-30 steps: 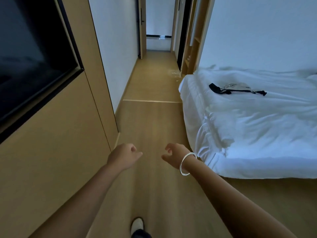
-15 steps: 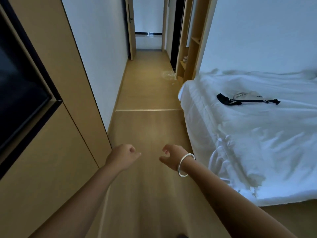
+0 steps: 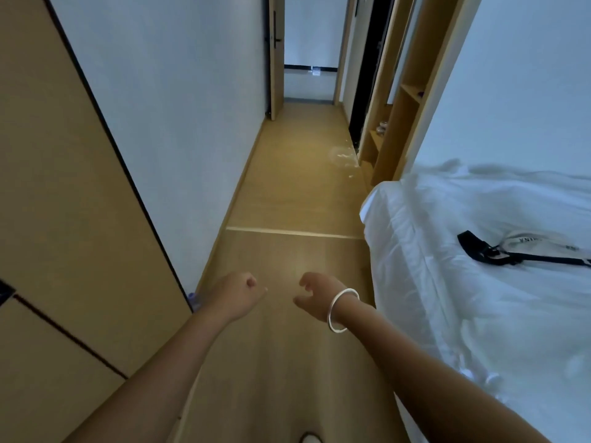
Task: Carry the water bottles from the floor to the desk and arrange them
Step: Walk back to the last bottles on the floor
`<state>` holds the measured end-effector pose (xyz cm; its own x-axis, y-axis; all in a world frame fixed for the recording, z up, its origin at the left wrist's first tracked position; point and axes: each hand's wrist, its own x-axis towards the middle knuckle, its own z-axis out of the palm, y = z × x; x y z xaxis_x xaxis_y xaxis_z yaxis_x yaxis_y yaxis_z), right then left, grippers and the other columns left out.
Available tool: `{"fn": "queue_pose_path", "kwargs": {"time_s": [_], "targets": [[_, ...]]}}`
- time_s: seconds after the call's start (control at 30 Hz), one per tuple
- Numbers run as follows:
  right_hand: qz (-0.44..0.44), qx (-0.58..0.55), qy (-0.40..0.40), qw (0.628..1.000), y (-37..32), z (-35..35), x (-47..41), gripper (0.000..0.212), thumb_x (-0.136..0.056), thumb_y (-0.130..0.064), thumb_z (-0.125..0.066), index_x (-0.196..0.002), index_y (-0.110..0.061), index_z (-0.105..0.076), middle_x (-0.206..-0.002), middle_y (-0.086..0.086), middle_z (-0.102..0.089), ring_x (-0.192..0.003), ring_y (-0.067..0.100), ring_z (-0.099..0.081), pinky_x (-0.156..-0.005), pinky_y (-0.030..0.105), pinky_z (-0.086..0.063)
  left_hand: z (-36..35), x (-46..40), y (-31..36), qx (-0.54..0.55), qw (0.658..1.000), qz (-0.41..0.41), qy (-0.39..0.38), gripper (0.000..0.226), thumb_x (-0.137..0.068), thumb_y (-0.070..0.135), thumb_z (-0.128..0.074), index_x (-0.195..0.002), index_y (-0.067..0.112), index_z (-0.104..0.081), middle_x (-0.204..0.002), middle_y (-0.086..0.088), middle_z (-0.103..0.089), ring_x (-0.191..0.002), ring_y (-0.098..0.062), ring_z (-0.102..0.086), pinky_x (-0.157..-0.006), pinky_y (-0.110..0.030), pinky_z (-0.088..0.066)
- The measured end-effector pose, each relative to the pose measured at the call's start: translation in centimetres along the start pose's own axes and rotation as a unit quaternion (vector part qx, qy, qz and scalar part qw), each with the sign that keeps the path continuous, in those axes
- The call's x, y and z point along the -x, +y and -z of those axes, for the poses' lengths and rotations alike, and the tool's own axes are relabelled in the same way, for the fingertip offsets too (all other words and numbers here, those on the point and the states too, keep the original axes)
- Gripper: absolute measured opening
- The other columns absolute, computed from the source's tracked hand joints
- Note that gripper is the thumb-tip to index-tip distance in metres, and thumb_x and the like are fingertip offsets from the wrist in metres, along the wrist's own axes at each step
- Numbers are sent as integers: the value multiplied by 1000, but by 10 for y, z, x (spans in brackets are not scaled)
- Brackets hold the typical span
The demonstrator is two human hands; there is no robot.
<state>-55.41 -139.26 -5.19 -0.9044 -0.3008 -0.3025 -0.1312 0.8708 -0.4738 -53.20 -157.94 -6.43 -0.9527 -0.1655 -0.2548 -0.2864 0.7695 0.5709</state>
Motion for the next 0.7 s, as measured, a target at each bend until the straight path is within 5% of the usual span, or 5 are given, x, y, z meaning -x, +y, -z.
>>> {"fn": "queue_pose_path", "kwargs": {"time_s": [0.43, 0.7], "targets": [[60, 53, -64, 995, 4, 47, -219, 43, -84, -38, -57, -121, -17, -52, -123, 5, -57, -113, 23, -52, -89, 25, -38, 18, -181, 2, 91, 993, 76, 3, 5, -79, 26, -56, -77, 22, -53, -78, -1, -53, -71, -15, -50, -67, -27, -38], [98, 74, -104, 987, -31, 56, -363, 42, -85, -35, -58, -121, -14, -52, -123, 7, -57, -112, 23, -52, -90, 25, -38, 43, -312, -23, 101, 989, 109, 16, 10, -82, 27, -57, -77, 23, -50, -81, 0, -52, -75, -16, -51, -70, -30, -42]]}}
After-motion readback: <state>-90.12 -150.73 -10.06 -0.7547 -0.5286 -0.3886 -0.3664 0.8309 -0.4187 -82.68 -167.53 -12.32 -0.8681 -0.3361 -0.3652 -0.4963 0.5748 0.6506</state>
